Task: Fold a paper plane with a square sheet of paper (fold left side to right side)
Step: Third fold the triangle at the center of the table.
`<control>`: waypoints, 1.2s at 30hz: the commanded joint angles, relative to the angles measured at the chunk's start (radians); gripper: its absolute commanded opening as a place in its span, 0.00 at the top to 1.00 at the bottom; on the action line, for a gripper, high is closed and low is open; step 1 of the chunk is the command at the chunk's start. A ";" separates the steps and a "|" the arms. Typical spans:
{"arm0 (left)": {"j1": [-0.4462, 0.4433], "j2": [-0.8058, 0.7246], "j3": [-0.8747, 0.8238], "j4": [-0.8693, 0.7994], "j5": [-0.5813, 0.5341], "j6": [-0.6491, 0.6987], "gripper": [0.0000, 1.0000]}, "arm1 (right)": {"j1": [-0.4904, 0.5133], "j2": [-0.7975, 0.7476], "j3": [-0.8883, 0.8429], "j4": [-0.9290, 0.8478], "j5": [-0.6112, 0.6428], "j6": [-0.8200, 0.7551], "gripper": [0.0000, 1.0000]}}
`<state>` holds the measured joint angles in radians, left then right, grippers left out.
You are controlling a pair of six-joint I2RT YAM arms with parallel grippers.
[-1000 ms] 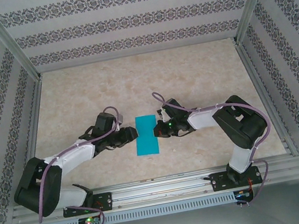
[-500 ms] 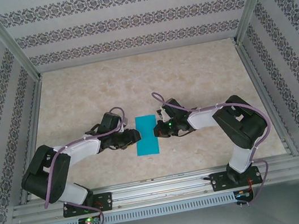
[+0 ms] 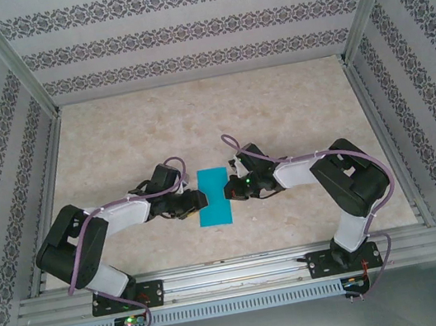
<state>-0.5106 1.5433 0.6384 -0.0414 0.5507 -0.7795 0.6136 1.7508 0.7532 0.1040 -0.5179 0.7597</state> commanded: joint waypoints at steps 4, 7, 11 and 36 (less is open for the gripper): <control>-0.019 0.028 0.012 0.073 0.054 -0.036 0.56 | 0.012 0.036 -0.005 -0.086 0.065 -0.014 1.00; -0.018 0.013 0.005 0.098 0.045 -0.047 0.55 | 0.012 0.037 -0.005 -0.086 0.062 -0.015 1.00; -0.017 0.003 0.009 0.118 0.053 -0.055 0.54 | 0.012 0.036 -0.003 -0.084 0.061 -0.016 1.00; 0.012 0.044 0.037 0.150 0.051 -0.015 0.49 | 0.012 0.038 -0.006 -0.087 0.060 -0.026 1.00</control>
<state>-0.5098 1.5684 0.6575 0.0723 0.5808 -0.8188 0.6182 1.7512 0.7567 0.0971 -0.5140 0.7551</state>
